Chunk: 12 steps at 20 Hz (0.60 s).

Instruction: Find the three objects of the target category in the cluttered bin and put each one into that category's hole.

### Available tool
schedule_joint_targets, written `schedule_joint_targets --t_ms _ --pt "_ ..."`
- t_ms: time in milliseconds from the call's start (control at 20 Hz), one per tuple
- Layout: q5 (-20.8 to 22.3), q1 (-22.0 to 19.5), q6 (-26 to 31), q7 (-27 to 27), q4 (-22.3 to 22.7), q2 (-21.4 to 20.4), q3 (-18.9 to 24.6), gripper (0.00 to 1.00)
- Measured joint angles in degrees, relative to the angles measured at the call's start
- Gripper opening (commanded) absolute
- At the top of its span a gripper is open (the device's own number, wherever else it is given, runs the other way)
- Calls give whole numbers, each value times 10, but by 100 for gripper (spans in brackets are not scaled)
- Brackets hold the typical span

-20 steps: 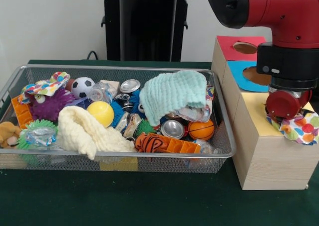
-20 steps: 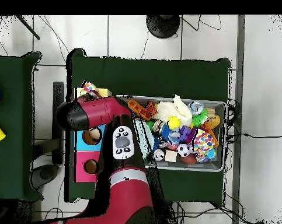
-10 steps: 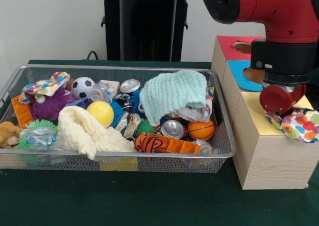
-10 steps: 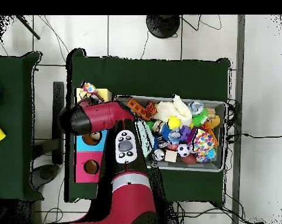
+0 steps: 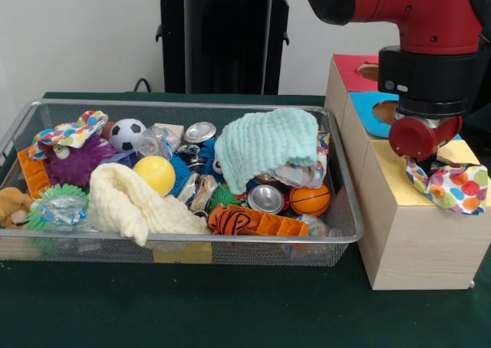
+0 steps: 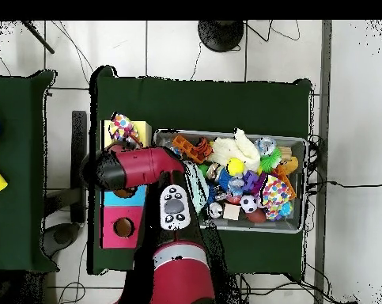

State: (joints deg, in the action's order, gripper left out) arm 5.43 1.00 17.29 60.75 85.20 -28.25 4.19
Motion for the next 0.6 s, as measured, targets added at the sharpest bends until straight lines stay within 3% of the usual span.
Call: schedule_joint_targets --t_ms 600 --pt "-23 1 -3 0 14 -11 -5 0"
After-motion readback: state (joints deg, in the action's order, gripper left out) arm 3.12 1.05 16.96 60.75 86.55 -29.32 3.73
